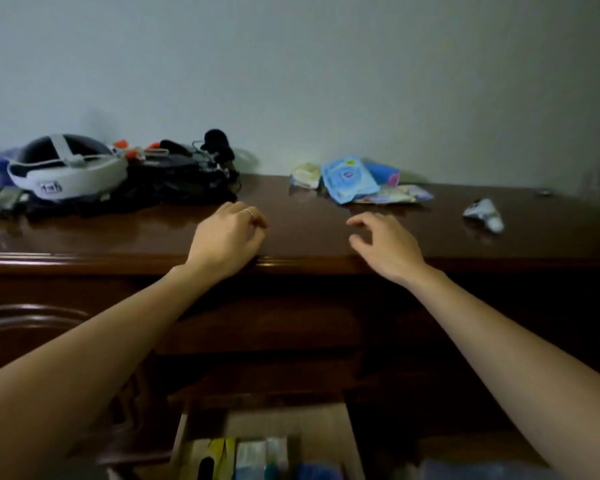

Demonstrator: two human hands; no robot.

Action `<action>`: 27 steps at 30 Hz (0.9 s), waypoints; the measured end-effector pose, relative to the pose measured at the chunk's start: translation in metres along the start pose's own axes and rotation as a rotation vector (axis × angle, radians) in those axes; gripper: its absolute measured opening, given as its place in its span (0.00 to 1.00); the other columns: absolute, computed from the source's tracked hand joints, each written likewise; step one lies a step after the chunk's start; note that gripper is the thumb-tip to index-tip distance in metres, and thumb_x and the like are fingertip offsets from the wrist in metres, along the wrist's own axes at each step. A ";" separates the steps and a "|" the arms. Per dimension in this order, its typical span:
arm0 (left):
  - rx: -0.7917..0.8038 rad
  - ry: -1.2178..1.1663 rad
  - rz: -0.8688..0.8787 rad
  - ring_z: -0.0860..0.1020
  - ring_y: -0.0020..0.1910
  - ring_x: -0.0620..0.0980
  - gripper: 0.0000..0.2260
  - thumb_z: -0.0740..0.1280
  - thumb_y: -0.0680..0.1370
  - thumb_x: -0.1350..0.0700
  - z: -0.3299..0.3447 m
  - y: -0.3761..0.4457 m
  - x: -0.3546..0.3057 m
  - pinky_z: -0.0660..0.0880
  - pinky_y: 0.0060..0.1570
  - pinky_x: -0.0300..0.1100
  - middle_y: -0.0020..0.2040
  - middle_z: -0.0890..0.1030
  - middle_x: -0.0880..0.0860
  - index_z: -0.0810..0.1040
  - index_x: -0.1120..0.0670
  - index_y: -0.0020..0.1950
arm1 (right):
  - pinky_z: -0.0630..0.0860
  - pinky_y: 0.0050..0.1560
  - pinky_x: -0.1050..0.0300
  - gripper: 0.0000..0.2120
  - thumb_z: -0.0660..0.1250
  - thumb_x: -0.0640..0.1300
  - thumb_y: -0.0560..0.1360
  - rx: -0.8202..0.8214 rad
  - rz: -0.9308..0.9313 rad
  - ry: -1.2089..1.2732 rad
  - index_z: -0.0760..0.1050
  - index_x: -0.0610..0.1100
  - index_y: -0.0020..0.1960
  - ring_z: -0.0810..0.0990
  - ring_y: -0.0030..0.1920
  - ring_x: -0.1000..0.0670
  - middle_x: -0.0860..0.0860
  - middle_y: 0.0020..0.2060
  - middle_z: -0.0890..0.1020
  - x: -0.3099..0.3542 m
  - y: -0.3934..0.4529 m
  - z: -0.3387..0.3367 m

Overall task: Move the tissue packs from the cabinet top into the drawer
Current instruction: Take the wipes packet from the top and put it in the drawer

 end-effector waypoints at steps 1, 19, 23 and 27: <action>0.045 0.000 -0.030 0.77 0.55 0.51 0.08 0.65 0.79 0.52 0.011 0.013 0.006 0.79 0.45 0.50 0.53 0.80 0.48 0.82 0.48 0.55 | 0.74 0.57 0.50 0.16 0.64 0.56 0.79 0.095 0.031 -0.041 0.75 0.56 0.66 0.75 0.65 0.50 0.55 0.62 0.80 -0.007 0.009 0.008; 0.414 -0.078 0.010 0.65 0.74 0.56 0.38 0.66 0.75 0.38 0.234 0.203 0.005 0.66 0.69 0.56 0.78 0.61 0.54 0.51 0.42 0.81 | 0.71 0.67 0.43 0.25 0.66 0.55 0.79 0.153 0.308 -0.182 0.68 0.59 0.75 0.72 0.69 0.43 0.47 0.72 0.73 -0.136 0.223 0.075; 0.388 -0.063 0.055 0.61 0.77 0.58 0.41 0.65 0.74 0.32 0.235 0.205 0.007 0.64 0.71 0.58 0.81 0.55 0.55 0.47 0.38 0.81 | 0.76 0.50 0.49 0.13 0.68 0.58 0.78 -0.158 0.156 -0.131 0.83 0.53 0.57 0.80 0.50 0.47 0.50 0.48 0.85 -0.118 0.218 0.075; 0.241 -0.118 0.035 0.61 0.77 0.56 0.36 0.69 0.76 0.38 0.214 0.195 0.004 0.69 0.68 0.56 0.81 0.56 0.52 0.58 0.40 0.80 | 0.70 0.41 0.56 0.11 0.70 0.57 0.76 -0.119 0.060 0.288 0.84 0.50 0.48 0.79 0.44 0.54 0.56 0.41 0.83 -0.086 0.194 0.070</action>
Point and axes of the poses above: each hand's wrist, its own y-axis towards the middle knuckle, its own z-axis out of the palm, x = y × z, the point moved 5 cm from there along y, towards the middle knuckle
